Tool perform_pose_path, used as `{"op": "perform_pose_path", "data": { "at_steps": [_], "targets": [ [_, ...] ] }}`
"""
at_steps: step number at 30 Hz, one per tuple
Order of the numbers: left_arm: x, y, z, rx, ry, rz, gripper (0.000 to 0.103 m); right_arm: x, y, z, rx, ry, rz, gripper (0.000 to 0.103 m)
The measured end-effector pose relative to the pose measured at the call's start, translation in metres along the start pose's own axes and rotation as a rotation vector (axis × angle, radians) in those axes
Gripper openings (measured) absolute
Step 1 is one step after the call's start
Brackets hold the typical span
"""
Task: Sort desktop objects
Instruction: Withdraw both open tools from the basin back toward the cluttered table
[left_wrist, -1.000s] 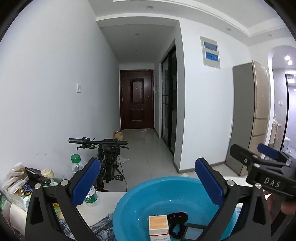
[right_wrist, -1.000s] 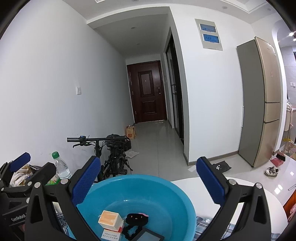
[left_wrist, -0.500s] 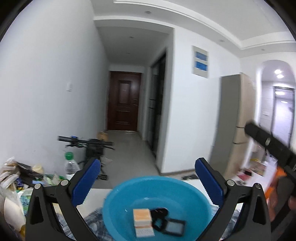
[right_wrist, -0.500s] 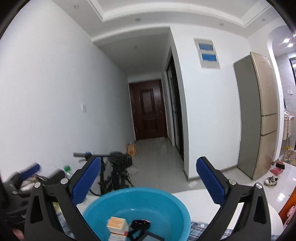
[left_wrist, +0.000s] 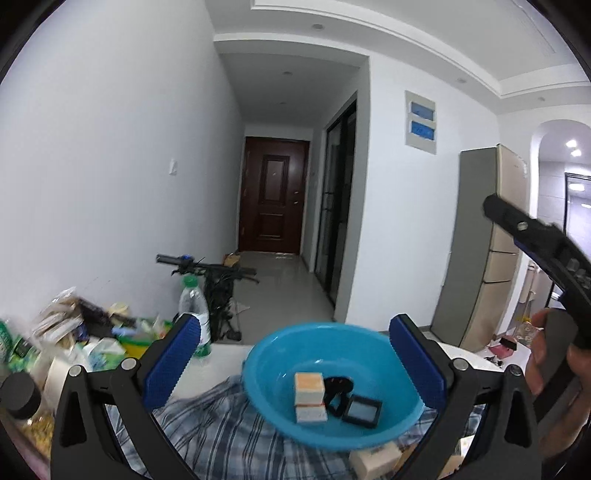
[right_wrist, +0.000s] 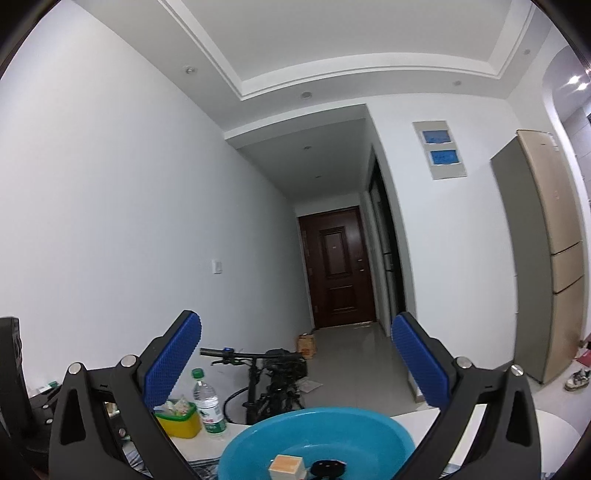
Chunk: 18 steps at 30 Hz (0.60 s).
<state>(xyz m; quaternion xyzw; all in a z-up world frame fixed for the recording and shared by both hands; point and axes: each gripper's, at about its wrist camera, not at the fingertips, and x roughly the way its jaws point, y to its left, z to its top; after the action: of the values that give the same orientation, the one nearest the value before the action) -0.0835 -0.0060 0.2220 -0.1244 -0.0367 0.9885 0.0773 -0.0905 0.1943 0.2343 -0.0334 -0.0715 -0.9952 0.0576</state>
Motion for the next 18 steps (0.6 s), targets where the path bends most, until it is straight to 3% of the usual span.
{"op": "perform_pose_path", "data": {
  "at_steps": [5,11,15,18],
  "targets": [
    [-0.012,0.004,-0.019,-0.036,-0.003,0.035,0.103,0.008,0.001,-0.014,-0.063,0.148,-0.029,0.103],
    [-0.028,0.006,-0.044,-0.069,-0.028,0.044,0.103,-0.025,0.005,-0.036,-0.194,0.244,-0.082,0.103],
    [-0.051,0.006,-0.065,-0.081,-0.070,0.044,0.103,-0.063,-0.002,-0.058,-0.142,0.230,-0.132,0.103],
    [-0.063,-0.004,-0.079,0.020,-0.062,0.032,0.103,-0.085,-0.007,-0.075,-0.076,0.259,-0.096,0.103]
  ]
}}
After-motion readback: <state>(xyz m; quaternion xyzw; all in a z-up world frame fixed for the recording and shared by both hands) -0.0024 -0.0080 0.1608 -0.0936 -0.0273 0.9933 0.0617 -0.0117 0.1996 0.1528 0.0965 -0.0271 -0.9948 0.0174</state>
